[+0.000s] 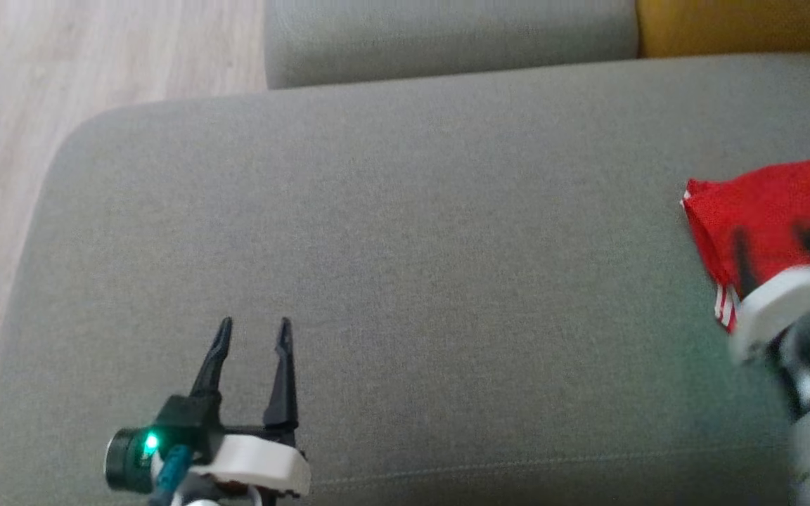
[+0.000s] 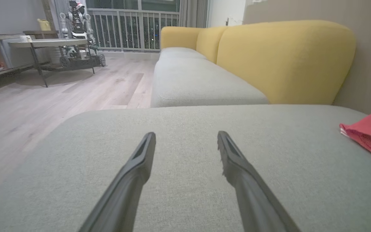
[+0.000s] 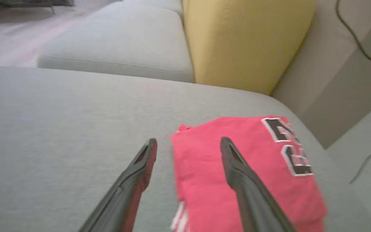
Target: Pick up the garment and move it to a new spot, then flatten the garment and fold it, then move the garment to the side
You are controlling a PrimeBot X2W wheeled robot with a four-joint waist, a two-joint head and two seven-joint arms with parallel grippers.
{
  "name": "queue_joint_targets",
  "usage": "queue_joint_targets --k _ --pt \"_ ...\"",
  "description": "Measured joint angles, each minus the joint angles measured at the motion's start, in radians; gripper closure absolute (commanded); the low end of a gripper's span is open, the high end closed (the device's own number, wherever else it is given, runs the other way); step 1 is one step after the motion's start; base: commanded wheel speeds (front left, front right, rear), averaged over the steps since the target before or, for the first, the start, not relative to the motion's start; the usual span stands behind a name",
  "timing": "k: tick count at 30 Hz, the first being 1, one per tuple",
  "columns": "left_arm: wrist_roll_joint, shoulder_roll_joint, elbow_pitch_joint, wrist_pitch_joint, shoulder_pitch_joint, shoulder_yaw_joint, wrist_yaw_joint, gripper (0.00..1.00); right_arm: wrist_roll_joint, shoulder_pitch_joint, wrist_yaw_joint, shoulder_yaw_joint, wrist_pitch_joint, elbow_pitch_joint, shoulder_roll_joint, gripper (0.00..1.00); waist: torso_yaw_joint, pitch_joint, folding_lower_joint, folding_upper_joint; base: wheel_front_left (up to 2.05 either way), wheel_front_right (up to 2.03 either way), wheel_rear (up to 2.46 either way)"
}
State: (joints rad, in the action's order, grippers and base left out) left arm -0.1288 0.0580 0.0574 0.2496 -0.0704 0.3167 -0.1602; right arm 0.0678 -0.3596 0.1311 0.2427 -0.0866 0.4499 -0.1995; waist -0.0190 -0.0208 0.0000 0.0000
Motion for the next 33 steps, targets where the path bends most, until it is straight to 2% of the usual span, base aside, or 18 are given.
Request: queue_joint_targets --k 5,8,9,11,14,20,27,28,33 --pt "-0.052 0.0 -0.02 0.0 -0.026 -0.019 0.0 0.0 -0.086 0.155 0.0 -0.076 0.107 -0.119 0.095 0.0 -0.01 0.039 0.0 0.0 0.0 0.0 0.0" --pt "-0.052 0.0 -0.019 0.0 -0.028 -0.03 -0.003 0.0 -0.115 0.218 0.0 -0.094 0.215 -0.156 0.122 0.0 -0.014 0.054 0.0 0.0 0.0 0.0 0.0" --pt "-0.052 0.0 -0.017 0.0 -0.029 -0.039 -0.009 0.0 -0.13 0.256 0.0 -0.114 0.292 -0.173 0.135 0.0 -0.018 0.064 0.0 0.0 0.0 0.0 0.0" --pt "-0.045 0.0 -0.012 0.0 -0.03 -0.042 -0.025 0.0 -0.148 0.288 0.0 -0.135 0.327 -0.185 0.141 0.0 -0.02 0.072 0.0 0.0 0.0 0.0 0.0" --pt "-0.03 0.0 -0.001 0.0 -0.032 -0.042 -0.029 0.0 -0.156 0.317 0.0 -0.145 0.335 -0.202 0.147 0.0 -0.024 0.08 0.0 0.0 0.0 0.0 0.0" --pt "-0.012 0.003 0.031 0.0 -0.059 -0.041 -0.025 0.0 -0.127 0.396 0.0 -0.157 0.339 -0.315 0.151 0.0 -0.03 0.099 0.0 0.0 0.0 0.0 0.0" --pt "-0.011 0.004 0.061 0.0 -0.069 -0.04 -0.002 0.0 -0.152 0.444 0.0 -0.172 0.339 -0.326 0.154 0.0 -0.033 0.112 0.0 0.0 0.0 0.0 0.0" --pt "-0.011 0.003 0.069 -0.001 -0.069 -0.04 0.002 1.0 -0.156 0.445 0.0 -0.175 0.339 -0.323 0.155 1.0 -0.033 0.114 0.0 0.0 0.0 0.0 0.0" --pt "-0.02 0.003 0.141 -0.003 -0.113 -0.037 0.002 1.0 -0.161 0.486 0.0 -0.178 0.331 -0.245 0.16 1.0 -0.032 0.113 0.0 0.0 0.0 0.0 0.0"
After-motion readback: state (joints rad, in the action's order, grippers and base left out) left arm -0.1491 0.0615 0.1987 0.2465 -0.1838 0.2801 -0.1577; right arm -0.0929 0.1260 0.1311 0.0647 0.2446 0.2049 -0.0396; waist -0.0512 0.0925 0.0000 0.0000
